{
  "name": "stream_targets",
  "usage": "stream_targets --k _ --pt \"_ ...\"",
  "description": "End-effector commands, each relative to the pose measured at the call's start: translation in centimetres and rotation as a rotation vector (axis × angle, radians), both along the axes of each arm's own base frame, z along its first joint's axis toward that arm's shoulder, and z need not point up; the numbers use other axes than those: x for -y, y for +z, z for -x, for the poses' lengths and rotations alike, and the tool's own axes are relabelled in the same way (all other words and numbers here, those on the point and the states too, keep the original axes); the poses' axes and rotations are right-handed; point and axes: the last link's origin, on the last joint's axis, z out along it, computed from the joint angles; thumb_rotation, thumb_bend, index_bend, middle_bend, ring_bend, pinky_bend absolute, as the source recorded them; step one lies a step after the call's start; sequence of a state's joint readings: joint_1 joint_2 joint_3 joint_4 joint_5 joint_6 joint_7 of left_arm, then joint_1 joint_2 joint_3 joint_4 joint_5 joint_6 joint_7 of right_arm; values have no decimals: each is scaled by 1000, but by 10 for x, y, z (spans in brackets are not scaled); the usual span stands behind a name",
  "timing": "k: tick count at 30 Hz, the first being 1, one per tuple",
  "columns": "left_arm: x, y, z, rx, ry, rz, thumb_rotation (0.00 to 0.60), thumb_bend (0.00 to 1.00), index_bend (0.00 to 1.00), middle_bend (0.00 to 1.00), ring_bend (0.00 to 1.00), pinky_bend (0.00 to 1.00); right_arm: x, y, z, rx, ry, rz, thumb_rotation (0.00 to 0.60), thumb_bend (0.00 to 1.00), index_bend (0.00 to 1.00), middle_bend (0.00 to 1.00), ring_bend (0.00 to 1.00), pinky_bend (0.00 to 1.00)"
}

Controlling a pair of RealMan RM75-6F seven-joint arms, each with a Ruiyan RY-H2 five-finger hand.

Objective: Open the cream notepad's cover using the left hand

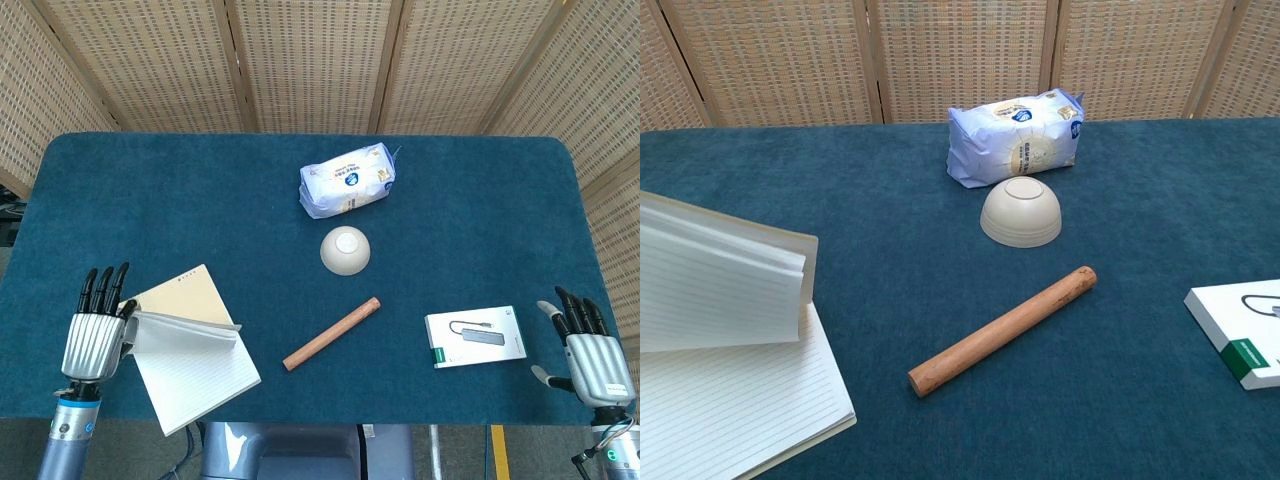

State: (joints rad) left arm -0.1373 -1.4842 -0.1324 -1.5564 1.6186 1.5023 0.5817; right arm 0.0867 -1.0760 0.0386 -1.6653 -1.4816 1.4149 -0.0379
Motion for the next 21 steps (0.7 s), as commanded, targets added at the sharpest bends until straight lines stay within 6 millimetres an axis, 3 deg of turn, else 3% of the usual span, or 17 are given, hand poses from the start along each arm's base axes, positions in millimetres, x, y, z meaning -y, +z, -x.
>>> stream_targets --k 1,21 --pt "-22 5 -1 -30 19 -19 600 516 776 0 0 0 0 0 0 1 -1 -1 600 105 141 0 0 0" --pt "-123 38 -3 -132 95 -146 600 515 777 0 0 0 1 -1 -1 1 5 -6 600 105 141 0 0 0"
